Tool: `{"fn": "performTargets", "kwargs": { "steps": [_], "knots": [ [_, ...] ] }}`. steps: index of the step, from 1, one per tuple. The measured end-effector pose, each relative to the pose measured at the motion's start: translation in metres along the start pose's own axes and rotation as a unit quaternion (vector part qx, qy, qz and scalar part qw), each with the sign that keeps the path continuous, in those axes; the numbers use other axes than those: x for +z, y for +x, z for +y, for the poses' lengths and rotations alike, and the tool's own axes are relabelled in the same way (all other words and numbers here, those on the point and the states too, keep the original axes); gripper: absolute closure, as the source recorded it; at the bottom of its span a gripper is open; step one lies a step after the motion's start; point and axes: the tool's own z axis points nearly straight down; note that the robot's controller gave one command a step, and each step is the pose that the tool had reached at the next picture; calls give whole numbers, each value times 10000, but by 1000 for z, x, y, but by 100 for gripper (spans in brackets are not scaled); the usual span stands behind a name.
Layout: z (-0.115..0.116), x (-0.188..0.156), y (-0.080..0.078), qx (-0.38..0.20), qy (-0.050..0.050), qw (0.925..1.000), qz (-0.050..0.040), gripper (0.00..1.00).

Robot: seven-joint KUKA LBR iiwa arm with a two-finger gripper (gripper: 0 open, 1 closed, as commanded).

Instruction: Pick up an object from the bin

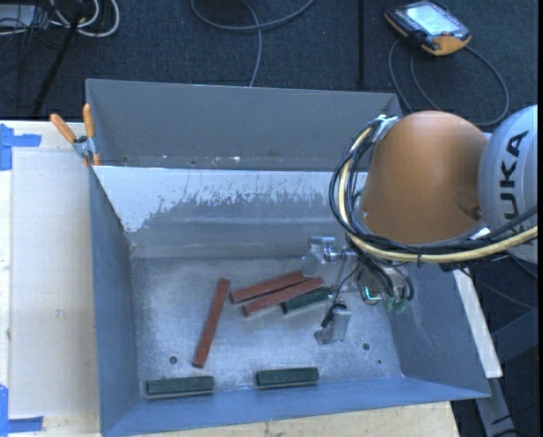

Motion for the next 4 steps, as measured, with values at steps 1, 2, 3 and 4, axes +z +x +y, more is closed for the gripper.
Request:
{"fn": "performTargets", "kwargs": {
  "steps": [1,2,3,4],
  "knots": [
    [0,-4,-1,8,-2,10000,-41,0],
    [2,59,-25,-217,1,9997,-75,0],
    [10,83,-63,-429,0,9991,-62,0],
    [9,101,-60,-915,3,9958,-58,0]
  ]
}}
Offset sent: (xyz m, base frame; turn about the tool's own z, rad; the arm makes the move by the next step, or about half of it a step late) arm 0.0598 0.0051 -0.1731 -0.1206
